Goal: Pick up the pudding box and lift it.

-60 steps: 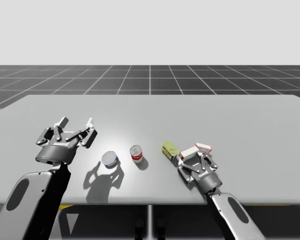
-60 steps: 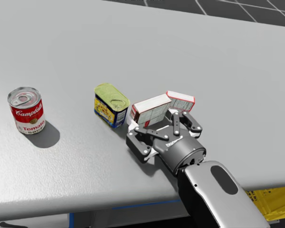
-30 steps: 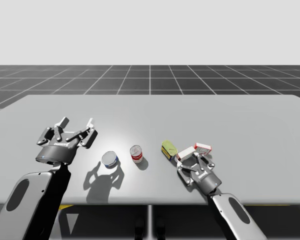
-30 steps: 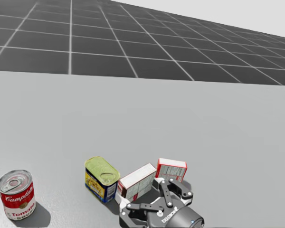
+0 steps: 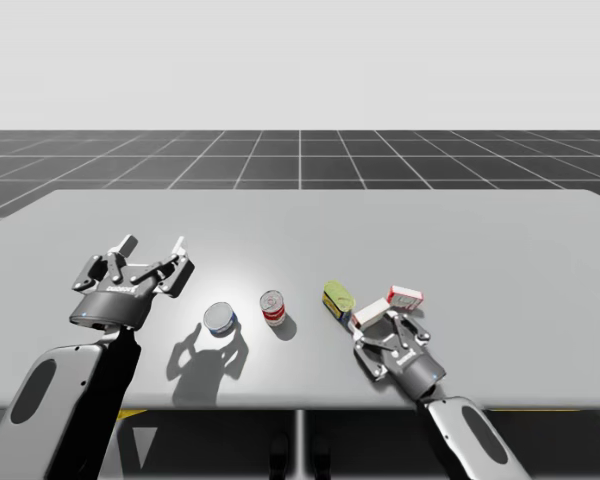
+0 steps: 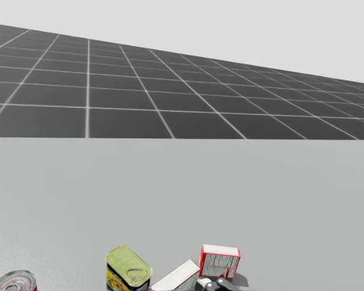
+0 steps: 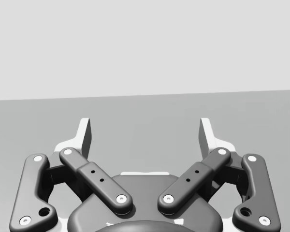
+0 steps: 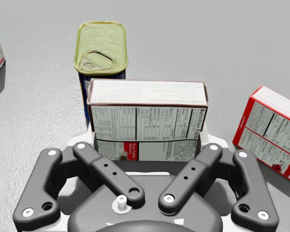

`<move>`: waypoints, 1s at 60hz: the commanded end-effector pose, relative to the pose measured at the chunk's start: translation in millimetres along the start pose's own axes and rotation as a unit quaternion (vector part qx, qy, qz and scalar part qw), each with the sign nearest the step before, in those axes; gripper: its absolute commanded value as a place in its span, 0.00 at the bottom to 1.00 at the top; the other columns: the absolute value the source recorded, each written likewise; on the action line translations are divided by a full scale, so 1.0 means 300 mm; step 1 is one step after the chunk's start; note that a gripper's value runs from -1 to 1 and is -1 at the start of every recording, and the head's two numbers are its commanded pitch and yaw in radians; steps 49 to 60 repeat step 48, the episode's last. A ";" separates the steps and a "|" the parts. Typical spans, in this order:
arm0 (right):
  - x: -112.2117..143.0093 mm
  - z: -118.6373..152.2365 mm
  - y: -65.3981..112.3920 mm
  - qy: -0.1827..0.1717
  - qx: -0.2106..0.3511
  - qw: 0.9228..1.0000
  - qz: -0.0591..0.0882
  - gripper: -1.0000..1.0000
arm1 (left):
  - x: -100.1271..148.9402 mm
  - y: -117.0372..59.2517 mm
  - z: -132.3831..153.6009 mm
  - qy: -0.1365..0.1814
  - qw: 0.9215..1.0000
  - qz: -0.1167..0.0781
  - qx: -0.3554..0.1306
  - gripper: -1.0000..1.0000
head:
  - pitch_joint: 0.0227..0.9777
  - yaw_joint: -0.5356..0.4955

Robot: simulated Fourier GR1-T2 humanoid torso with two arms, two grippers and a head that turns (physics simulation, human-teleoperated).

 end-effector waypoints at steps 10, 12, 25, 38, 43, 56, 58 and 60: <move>0.165 0.047 -0.005 -0.043 -0.051 0.998 0.017 0.99 | 0.006 0.008 0.002 -0.001 1.000 0.003 0.002 0.00 | 0.47 0.21; 0.182 0.050 -0.003 -0.049 -0.051 0.997 0.019 0.99 | 0.007 0.009 0.002 -0.002 1.000 0.004 0.002 0.00 | 0.47 0.21; 0.341 0.079 -0.002 -0.092 -0.051 0.993 0.055 0.98 | 0.013 0.014 0.003 -0.004 1.000 0.006 0.003 0.00 | 0.46 0.21; 0.492 0.064 -0.022 -0.129 -0.060 0.986 0.081 0.99 | 0.020 0.021 0.005 -0.008 1.000 0.009 0.005 0.00 | 0.45 0.21; 0.543 0.058 -0.023 -0.142 -0.061 0.984 0.091 0.99 | 0.022 0.024 0.005 -0.008 1.000 0.009 0.006 0.00 | 0.45 0.21; 0.591 0.053 -0.024 -0.157 -0.065 0.980 0.100 0.99 | 0.024 0.026 0.005 -0.009 1.000 0.009 0.007 0.00 | 0.45 0.21; 0.591 0.053 -0.024 -0.157 -0.065 0.980 0.100 0.99 | 0.024 0.026 0.005 -0.009 1.000 0.009 0.007 0.00 | 0.45 0.21; 0.591 0.053 -0.024 -0.157 -0.065 0.980 0.100 0.99 | 0.024 0.026 0.005 -0.009 1.000 0.009 0.007 0.00 | 0.45 0.21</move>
